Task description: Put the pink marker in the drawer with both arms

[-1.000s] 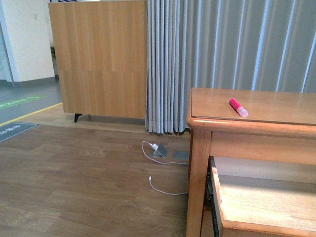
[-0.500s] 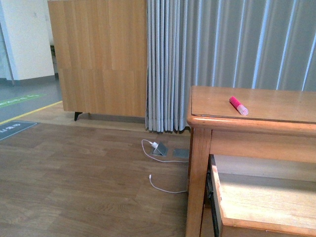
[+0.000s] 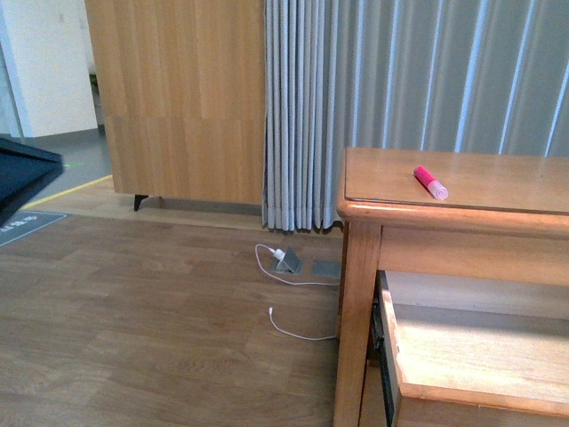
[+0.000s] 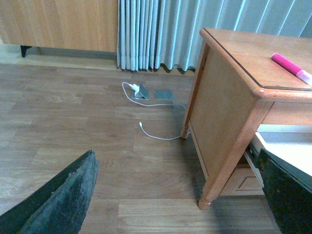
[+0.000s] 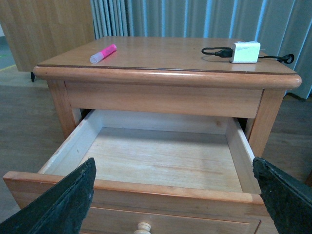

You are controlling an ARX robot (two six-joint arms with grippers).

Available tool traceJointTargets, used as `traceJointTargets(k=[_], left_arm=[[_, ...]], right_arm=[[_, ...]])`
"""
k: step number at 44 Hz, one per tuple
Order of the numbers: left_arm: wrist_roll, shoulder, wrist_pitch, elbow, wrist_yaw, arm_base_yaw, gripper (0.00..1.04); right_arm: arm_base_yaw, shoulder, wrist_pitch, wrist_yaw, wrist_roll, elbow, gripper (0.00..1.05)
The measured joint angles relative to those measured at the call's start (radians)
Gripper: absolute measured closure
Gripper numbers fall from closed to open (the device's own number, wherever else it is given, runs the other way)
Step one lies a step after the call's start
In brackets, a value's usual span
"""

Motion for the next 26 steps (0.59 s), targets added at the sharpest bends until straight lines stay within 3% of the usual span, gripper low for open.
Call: traceJointTargets(k=[26], left_arm=[[-0.016,0.636,0.023,0.62,0.016,-0.201,0.06]], right_arm=[[0.0,0.0,0.0,0.0,0.0,0.0,0.08]])
